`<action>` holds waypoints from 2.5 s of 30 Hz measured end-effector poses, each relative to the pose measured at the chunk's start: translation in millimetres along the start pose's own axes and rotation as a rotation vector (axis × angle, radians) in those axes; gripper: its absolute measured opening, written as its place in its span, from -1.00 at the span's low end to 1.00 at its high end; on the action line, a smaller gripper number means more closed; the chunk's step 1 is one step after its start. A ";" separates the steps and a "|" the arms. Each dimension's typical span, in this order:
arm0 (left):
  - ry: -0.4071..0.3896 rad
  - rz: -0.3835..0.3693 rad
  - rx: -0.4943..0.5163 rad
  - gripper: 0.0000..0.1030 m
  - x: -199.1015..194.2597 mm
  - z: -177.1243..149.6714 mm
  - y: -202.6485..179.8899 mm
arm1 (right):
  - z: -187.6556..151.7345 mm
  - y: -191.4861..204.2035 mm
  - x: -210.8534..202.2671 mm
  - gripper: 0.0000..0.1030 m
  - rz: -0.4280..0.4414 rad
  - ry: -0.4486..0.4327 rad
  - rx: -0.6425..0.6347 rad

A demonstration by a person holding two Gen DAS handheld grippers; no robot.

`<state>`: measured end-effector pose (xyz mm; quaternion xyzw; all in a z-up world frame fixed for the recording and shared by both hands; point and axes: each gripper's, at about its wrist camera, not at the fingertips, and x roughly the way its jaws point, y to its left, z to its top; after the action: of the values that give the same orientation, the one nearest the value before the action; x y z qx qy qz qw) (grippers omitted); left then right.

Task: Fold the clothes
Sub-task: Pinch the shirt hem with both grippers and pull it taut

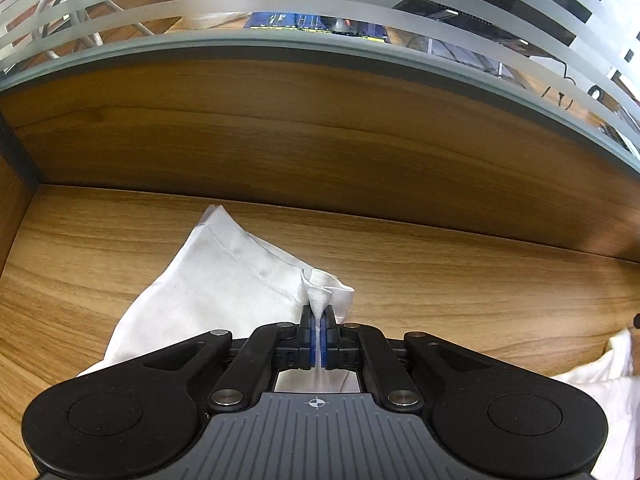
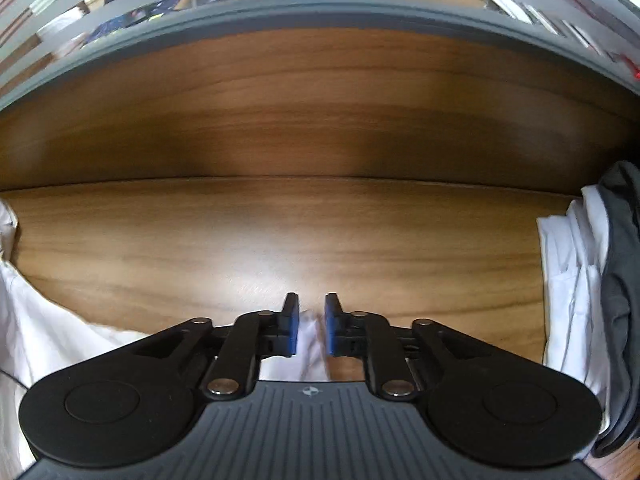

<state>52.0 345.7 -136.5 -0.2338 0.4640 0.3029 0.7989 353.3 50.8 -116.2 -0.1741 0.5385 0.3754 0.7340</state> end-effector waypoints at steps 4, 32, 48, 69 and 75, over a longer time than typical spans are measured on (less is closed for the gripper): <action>0.004 -0.001 -0.004 -0.91 -1.1 -1.3 -2.2 | -0.2 -1.5 -1.0 -0.32 0.001 0.020 -0.031; -0.003 0.022 0.007 -0.91 -34.5 -17.8 13.3 | -122.3 12.5 -65.6 -1.00 0.068 0.097 -0.052; 0.006 0.033 -0.022 -0.91 -43.5 -23.5 34.4 | -132.8 12.6 -90.0 -0.62 0.117 0.104 0.014; -0.008 0.037 -0.017 -0.91 -43.1 -26.2 35.6 | -83.0 65.5 -3.8 -0.95 -0.034 0.058 -0.227; -0.016 0.027 -0.022 -0.91 -43.5 -21.9 36.3 | -62.3 64.4 -19.6 -0.97 -0.020 0.003 -0.236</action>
<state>-3.4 345.4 -111.5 -0.2336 0.4576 0.3206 0.7958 262.0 44.9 -111.0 -0.2652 0.4898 0.4287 0.7114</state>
